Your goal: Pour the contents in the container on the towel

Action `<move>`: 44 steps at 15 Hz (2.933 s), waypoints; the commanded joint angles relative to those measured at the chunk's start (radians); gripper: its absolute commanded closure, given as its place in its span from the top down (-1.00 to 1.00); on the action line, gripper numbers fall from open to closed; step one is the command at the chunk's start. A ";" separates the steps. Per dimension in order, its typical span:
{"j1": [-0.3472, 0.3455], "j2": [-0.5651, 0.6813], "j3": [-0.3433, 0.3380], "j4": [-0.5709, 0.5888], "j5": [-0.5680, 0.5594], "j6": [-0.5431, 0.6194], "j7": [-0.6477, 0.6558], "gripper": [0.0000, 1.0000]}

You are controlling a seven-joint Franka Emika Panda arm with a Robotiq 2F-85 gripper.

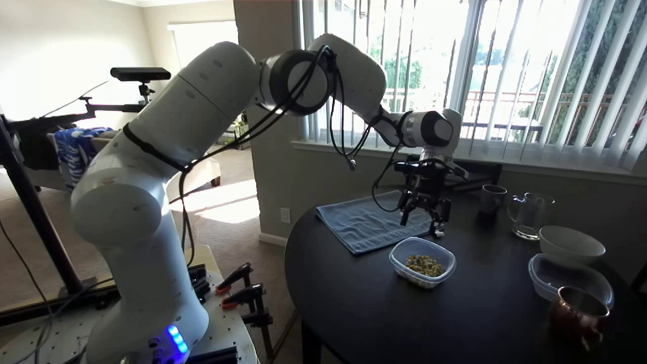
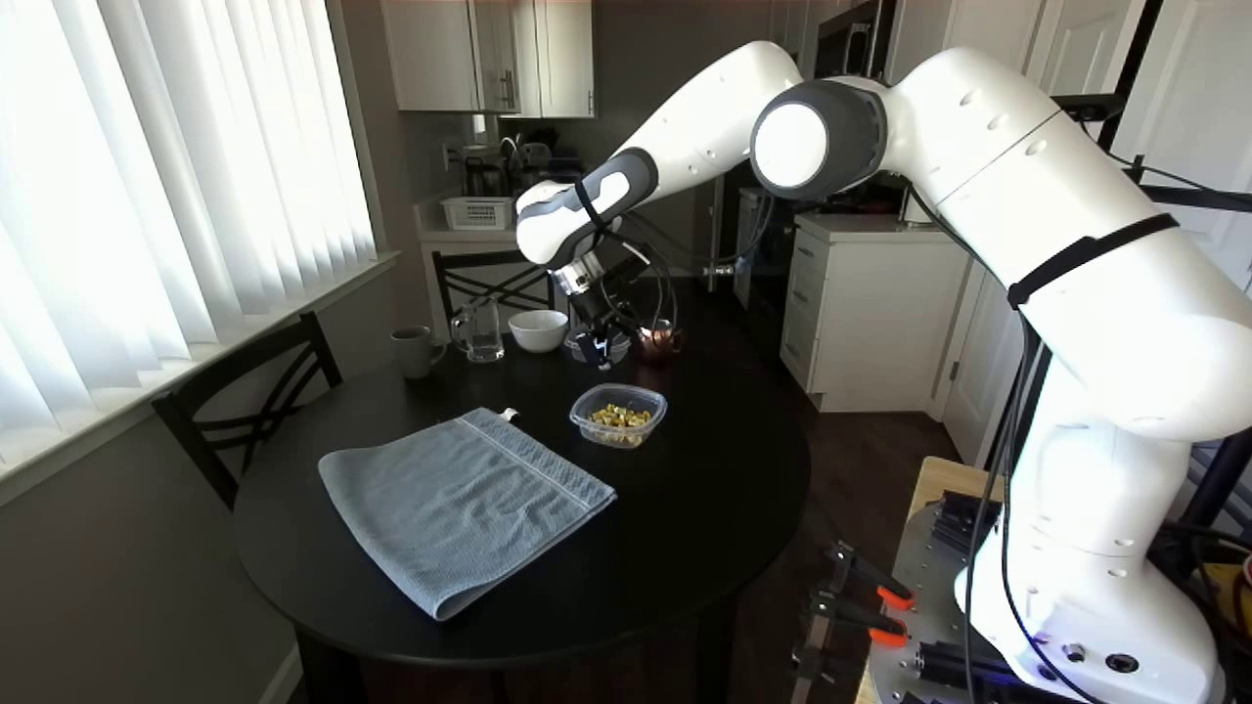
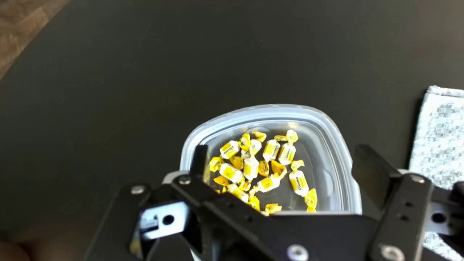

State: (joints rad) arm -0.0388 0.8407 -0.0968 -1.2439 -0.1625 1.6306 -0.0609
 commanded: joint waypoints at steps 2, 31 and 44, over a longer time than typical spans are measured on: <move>-0.030 0.014 0.017 0.041 0.068 -0.066 0.072 1.00; -0.132 0.059 -0.020 0.131 0.136 0.006 0.144 1.00; -0.173 0.355 -0.025 0.431 0.097 0.062 0.046 1.00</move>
State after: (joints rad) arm -0.1901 1.1134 -0.1255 -0.9204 -0.0491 1.7009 0.0479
